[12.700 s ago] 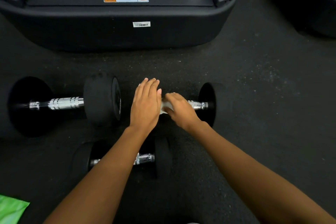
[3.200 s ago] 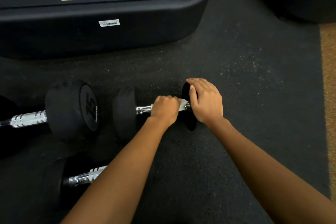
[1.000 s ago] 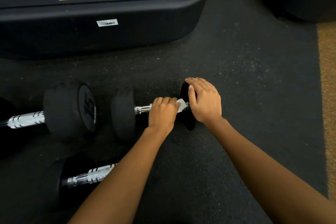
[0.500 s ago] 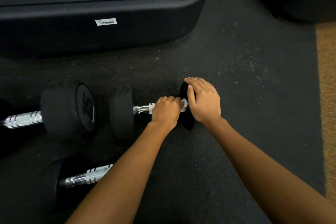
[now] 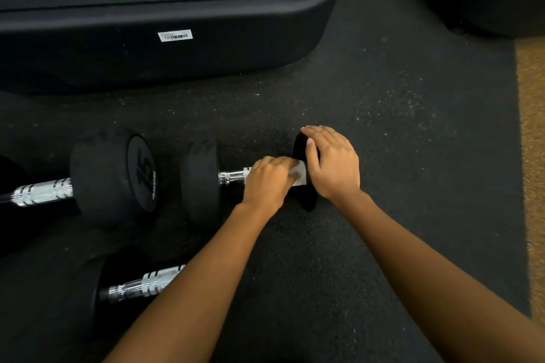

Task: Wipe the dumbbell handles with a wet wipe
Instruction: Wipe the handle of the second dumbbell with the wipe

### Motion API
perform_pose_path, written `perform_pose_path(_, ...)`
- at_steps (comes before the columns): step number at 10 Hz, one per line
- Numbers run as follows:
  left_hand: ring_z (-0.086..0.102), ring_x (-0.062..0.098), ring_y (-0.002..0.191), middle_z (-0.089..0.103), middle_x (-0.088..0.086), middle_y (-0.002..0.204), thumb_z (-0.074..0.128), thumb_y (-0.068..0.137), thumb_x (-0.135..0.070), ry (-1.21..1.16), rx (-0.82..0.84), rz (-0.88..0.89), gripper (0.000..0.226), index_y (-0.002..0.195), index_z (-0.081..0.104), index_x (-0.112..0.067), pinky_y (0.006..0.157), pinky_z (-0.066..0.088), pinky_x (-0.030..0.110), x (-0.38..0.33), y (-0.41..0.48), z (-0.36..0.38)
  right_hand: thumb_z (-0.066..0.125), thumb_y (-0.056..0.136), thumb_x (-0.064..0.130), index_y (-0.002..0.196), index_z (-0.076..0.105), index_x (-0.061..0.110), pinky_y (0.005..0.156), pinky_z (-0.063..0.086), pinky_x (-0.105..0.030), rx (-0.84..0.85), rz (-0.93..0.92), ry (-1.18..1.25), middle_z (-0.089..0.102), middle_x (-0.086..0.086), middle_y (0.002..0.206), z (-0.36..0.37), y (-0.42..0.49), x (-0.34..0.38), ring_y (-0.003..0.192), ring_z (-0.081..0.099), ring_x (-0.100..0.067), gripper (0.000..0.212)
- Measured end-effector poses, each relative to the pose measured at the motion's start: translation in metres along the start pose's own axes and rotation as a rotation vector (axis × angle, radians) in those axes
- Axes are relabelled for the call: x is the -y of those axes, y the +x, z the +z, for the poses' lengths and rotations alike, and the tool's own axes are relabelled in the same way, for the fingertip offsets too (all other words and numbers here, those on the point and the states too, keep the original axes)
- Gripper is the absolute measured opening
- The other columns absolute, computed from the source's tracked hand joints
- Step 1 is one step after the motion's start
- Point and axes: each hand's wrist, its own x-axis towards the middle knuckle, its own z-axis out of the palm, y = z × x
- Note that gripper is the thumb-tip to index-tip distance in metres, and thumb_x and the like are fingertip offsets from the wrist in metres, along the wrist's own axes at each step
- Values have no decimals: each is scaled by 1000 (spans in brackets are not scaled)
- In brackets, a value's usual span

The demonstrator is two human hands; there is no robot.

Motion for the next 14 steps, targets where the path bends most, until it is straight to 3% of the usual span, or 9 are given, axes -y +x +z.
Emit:
perform_pose_path(2, 51, 23, 105, 60, 4, 111, 64, 83, -22, 99, -48, 24, 28, 108, 55, -13, 91, 35, 32, -4, -2, -1, 27, 94, 30, 119, 62, 12, 104, 34, -33, -13, -2, -5, 63, -3, 122, 0, -3, 0, 120, 52, -20, 46)
perform_pose_path(3, 57, 25, 86, 64, 6, 93, 79, 67, -18, 152, -88, 25, 34, 93, 58, -12, 76, 45, 36, -12, 0, 5, 27, 94, 31, 119, 62, 12, 104, 34, -33, -10, -3, -7, 63, -3, 122, -1, -2, 1, 120, 52, -20, 47)
perform_pose_path(5, 59, 23, 84, 65, 5, 91, 80, 62, -12, 149, -154, 121, 35, 91, 61, -12, 73, 48, 35, 0, -7, 2, 25, 94, 32, 121, 61, 12, 104, 34, -34, 6, 4, -4, 62, -4, 123, 0, -2, 0, 122, 51, -20, 49)
perform_pose_path(7, 60, 22, 79, 64, 4, 83, 80, 62, -11, 138, -156, 48, 30, 84, 60, -12, 71, 49, 34, -14, -5, 7, 25, 94, 32, 120, 61, 12, 104, 35, -35, -1, 9, 3, 62, -3, 123, 0, -1, 2, 121, 51, -20, 49)
perform_pose_path(9, 60, 19, 73, 64, 2, 79, 81, 60, -11, 169, -188, 161, 30, 83, 62, -12, 71, 48, 30, -4, -7, 2, 25, 94, 32, 120, 61, 12, 104, 37, -37, -4, 2, 10, 63, -4, 122, -1, -2, 1, 121, 52, -20, 49)
perform_pose_path(11, 64, 23, 87, 69, 7, 92, 78, 64, -7, 118, -243, 186, 25, 88, 68, -6, 89, 32, 31, -6, -6, 10, 27, 94, 31, 119, 62, 12, 104, 38, -37, -10, 4, 16, 63, -3, 122, -1, -1, 1, 120, 52, -20, 48)
perform_pose_path(12, 64, 23, 93, 69, 7, 98, 77, 67, -7, 91, -218, 189, 28, 94, 69, -6, 91, 38, 27, -2, -8, 13, 27, 94, 31, 119, 62, 11, 104, 38, -39, -8, 2, 18, 63, -4, 121, -1, -1, 1, 120, 53, -20, 47)
perform_pose_path(13, 64, 23, 90, 70, 8, 96, 65, 81, -14, 110, -166, 192, 20, 99, 68, -6, 89, 44, 34, 3, -5, 7, 27, 94, 31, 119, 62, 11, 103, 38, -39, -7, -2, 14, 63, -4, 122, -1, -1, 1, 120, 53, -20, 48)
perform_pose_path(14, 62, 20, 89, 69, 6, 92, 41, 96, -27, 170, 20, 52, 30, 99, 66, -12, 100, 34, 35, 0, 7, -2, 26, 94, 31, 120, 61, 12, 104, 38, -39, 3, 1, 13, 63, -4, 122, 0, -1, 0, 120, 52, -20, 48)
